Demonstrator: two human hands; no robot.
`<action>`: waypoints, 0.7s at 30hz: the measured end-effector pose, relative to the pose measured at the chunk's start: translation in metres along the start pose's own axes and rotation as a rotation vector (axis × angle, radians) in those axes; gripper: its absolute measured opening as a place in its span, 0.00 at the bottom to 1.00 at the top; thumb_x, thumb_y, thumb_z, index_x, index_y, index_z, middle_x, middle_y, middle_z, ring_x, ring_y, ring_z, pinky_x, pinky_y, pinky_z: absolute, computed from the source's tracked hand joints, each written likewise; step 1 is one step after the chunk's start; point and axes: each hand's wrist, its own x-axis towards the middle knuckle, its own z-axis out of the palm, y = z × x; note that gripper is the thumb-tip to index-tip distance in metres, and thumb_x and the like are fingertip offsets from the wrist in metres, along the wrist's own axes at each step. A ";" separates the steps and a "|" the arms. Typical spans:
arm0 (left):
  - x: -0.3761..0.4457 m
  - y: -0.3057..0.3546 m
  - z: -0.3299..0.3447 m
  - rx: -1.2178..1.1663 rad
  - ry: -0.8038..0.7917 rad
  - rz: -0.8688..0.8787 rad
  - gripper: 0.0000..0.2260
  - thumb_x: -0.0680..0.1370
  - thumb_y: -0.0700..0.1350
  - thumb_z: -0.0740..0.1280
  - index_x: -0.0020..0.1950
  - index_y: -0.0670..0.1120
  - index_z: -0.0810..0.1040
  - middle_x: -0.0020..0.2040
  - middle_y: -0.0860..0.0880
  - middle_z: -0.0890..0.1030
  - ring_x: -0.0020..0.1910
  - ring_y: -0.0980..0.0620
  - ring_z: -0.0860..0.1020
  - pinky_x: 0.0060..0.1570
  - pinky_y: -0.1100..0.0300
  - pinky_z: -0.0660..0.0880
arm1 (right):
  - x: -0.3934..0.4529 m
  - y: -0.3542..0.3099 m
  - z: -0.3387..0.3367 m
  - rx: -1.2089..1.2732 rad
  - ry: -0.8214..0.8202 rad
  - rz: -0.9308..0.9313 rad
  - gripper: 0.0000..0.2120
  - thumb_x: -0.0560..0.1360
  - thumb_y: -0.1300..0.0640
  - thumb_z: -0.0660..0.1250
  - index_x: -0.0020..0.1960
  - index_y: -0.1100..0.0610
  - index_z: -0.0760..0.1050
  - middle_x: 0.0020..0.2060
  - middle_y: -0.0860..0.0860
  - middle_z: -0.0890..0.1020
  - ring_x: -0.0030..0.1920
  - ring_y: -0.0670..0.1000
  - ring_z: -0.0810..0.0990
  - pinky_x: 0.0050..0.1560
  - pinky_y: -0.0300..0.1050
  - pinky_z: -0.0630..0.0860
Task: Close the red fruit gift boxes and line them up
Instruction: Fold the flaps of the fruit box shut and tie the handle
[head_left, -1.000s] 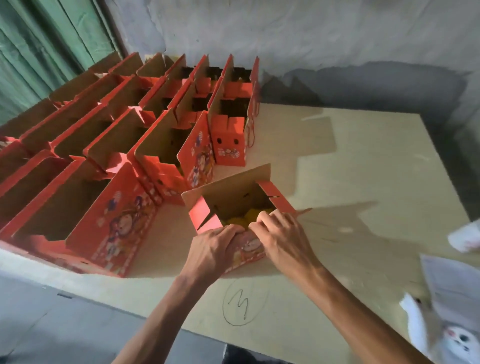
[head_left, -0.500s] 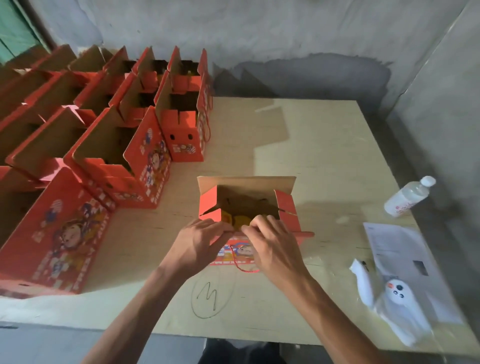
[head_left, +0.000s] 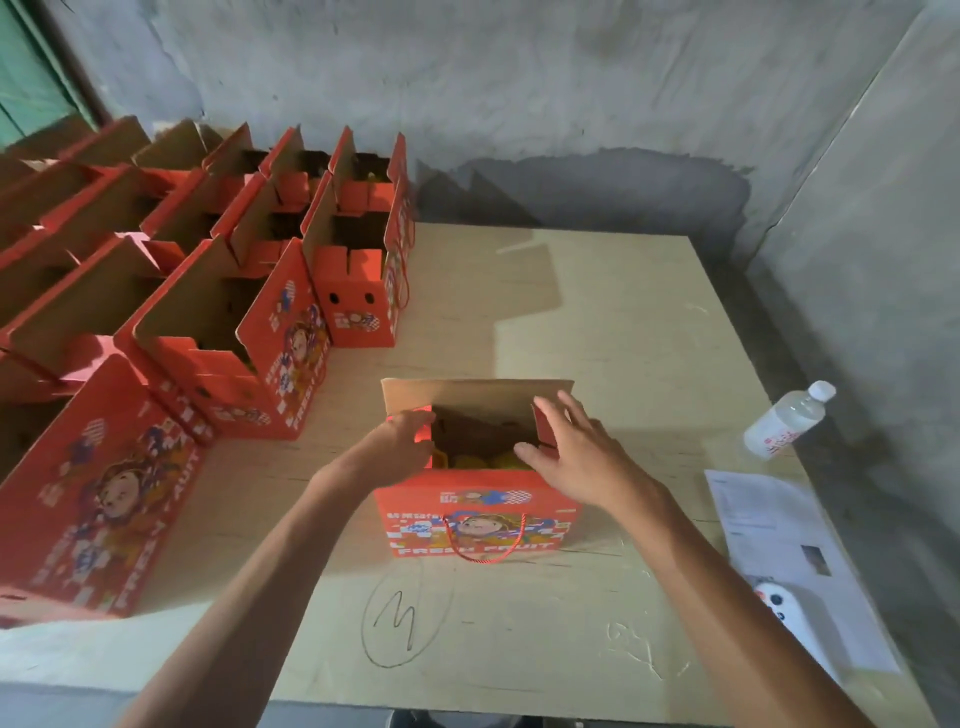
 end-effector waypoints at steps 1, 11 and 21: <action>0.002 0.002 0.001 0.054 -0.040 -0.018 0.23 0.83 0.38 0.62 0.79 0.46 0.67 0.74 0.43 0.72 0.70 0.44 0.73 0.62 0.58 0.71 | 0.006 0.002 -0.002 0.068 -0.100 0.039 0.35 0.81 0.34 0.58 0.82 0.46 0.53 0.83 0.49 0.51 0.78 0.59 0.62 0.72 0.58 0.67; 0.000 -0.007 0.004 0.328 -0.442 -0.056 0.28 0.82 0.40 0.64 0.81 0.51 0.62 0.81 0.52 0.62 0.77 0.45 0.65 0.71 0.54 0.67 | 0.027 0.031 0.010 -0.147 -0.321 -0.038 0.26 0.84 0.47 0.61 0.81 0.46 0.62 0.83 0.46 0.53 0.82 0.55 0.54 0.78 0.52 0.60; -0.013 -0.069 0.066 0.030 0.414 0.417 0.12 0.81 0.38 0.62 0.58 0.42 0.85 0.65 0.46 0.81 0.61 0.43 0.76 0.64 0.44 0.74 | 0.014 0.073 0.071 -0.177 0.381 -0.418 0.16 0.82 0.51 0.68 0.68 0.53 0.80 0.72 0.50 0.76 0.67 0.56 0.76 0.64 0.56 0.77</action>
